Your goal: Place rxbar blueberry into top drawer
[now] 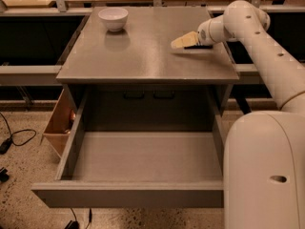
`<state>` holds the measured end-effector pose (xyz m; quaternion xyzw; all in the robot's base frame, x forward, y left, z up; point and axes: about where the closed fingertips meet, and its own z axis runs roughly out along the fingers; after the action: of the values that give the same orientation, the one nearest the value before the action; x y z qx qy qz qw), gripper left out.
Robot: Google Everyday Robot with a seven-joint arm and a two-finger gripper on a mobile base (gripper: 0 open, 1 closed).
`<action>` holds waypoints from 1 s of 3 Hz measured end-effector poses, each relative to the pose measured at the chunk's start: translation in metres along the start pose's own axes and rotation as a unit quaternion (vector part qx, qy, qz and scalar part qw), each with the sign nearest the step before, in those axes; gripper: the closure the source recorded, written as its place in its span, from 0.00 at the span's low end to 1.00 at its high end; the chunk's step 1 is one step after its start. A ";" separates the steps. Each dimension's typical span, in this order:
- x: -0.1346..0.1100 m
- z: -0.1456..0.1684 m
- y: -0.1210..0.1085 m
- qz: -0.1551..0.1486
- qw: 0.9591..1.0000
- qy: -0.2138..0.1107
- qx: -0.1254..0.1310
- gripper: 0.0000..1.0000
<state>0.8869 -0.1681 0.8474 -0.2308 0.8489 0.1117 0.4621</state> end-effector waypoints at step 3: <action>0.011 -0.009 -0.041 -0.040 0.998 -0.028 0.047 0.00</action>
Offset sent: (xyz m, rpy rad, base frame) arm 0.0175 -0.0348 0.0015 -0.0850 -0.1681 -0.0018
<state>0.8956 -0.2108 0.8436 -0.2391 0.8299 0.0599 0.5005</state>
